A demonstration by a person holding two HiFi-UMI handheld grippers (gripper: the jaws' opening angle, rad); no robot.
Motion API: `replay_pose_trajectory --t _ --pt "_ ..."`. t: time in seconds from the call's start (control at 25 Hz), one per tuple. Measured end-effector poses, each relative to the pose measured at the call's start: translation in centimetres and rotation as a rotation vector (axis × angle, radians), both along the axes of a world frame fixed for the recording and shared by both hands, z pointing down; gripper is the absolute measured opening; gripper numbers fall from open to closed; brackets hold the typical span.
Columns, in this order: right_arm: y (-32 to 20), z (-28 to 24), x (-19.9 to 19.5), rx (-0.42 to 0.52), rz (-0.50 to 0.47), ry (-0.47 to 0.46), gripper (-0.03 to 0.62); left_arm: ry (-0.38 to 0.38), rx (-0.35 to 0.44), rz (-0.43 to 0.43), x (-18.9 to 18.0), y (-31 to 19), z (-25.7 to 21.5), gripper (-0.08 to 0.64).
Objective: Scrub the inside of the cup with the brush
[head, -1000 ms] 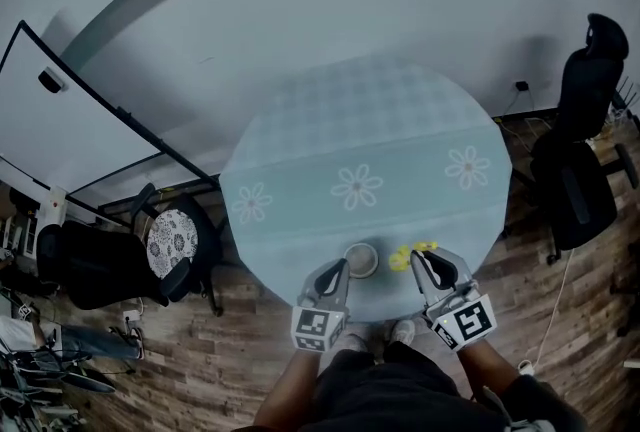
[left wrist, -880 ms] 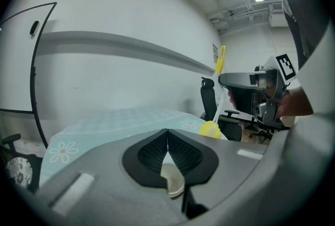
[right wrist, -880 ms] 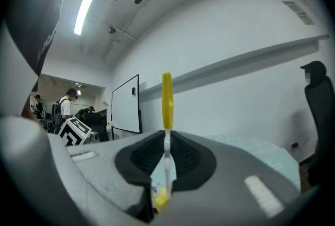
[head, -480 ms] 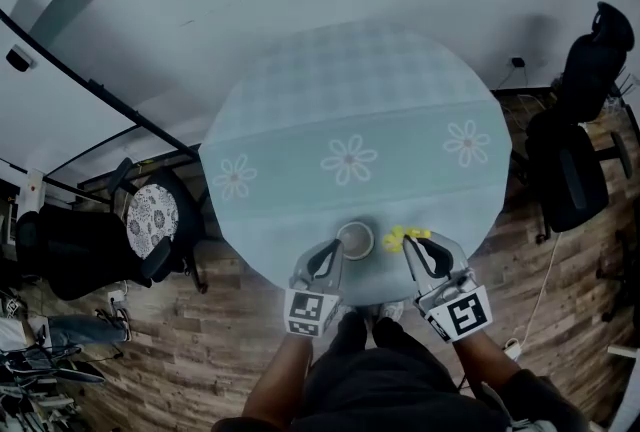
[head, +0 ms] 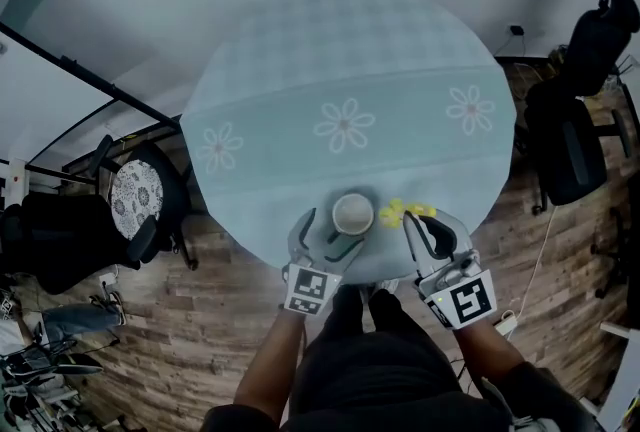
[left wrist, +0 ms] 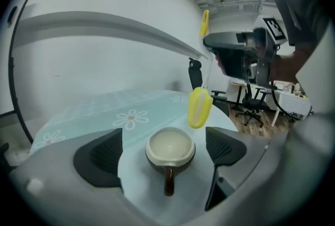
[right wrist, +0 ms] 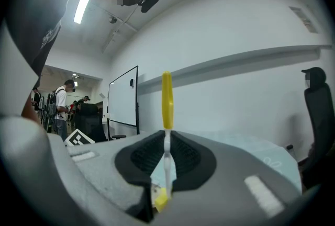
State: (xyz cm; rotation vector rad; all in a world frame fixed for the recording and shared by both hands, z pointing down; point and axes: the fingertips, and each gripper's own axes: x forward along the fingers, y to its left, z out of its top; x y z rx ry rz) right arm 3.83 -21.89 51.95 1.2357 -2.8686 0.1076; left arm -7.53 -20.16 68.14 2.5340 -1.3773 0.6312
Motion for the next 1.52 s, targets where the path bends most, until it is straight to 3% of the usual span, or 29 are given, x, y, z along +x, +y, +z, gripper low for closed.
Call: replay_pose_trajectory --t 0.12,0.24,0.56,0.92,1.52 --pt "-0.5 0.9 -0.3 -0.016 0.012 -0.013 0.037 -0.043 -0.041 0.031 0.1 -0.3 2.8 0.568" --pt "-0.8 1.7 -0.5 -0.027 0.017 -0.005 0.037 -0.047 -0.079 0.051 0.4 -0.7 4.9 0.598" --pt "-1.6 3.2 0.1 -0.047 0.019 0.007 0.037 -0.036 -0.139 0.068 0.8 -2.4 8.6 0.598" --pt "-3.0 4.9 0.0 -0.093 0.024 0.014 0.037 -0.085 -0.193 0.104 2.0 -3.5 11.0 0.597" --pt "-3.7 5.3 1.4 -0.103 0.058 0.008 0.037 -0.085 -0.174 0.115 3.7 -5.1 11.8 0.589"
